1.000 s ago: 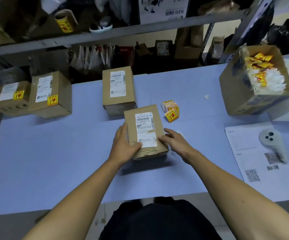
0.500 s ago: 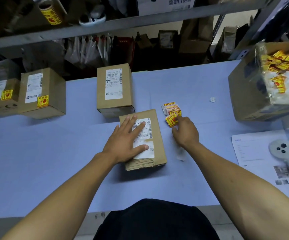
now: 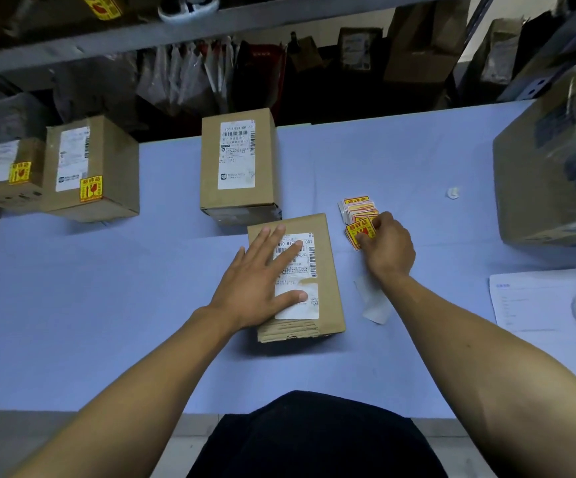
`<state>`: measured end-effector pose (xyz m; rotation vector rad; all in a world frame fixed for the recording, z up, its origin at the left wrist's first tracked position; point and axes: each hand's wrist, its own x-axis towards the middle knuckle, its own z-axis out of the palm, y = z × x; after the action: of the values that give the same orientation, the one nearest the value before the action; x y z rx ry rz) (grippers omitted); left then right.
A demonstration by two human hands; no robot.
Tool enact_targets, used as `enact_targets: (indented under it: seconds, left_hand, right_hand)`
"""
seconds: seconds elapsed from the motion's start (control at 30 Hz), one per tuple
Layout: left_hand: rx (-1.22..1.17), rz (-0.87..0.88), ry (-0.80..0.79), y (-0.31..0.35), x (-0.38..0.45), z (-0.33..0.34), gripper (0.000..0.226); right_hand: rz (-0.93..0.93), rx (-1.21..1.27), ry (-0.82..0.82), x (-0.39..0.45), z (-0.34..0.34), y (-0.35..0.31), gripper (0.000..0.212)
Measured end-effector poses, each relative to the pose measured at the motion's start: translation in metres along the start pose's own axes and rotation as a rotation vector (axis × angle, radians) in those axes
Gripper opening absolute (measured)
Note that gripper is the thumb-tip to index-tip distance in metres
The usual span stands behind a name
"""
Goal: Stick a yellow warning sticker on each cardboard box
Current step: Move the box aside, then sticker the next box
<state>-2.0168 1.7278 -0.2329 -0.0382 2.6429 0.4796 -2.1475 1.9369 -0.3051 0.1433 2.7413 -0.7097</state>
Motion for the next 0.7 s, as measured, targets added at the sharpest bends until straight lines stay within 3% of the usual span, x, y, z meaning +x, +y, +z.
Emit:
enact_targets:
  seconds: [0.17, 0.37, 0.57, 0.7]
  left_hand:
    - [-0.008, -0.002, -0.003, 0.001, -0.001, 0.000, 0.084]
    - [-0.018, -0.010, -0.002, 0.004, -0.002, -0.001, 0.084]
    - [-0.026, -0.013, -0.011, 0.011, -0.002, -0.010, 0.086]
    - [-0.091, -0.003, 0.075, 0.019, -0.003, -0.018, 0.072]
  right_hand:
    - [0.035, 0.057, 0.023, -0.001, -0.005, -0.004, 0.018]
    - [0.097, 0.145, -0.016, -0.006, -0.012, -0.005, 0.031]
    - [0.110, 0.315, -0.022, -0.017, -0.029, -0.004, 0.030]
    - [0.116, 0.505, -0.033, -0.041, -0.042, -0.017, 0.020]
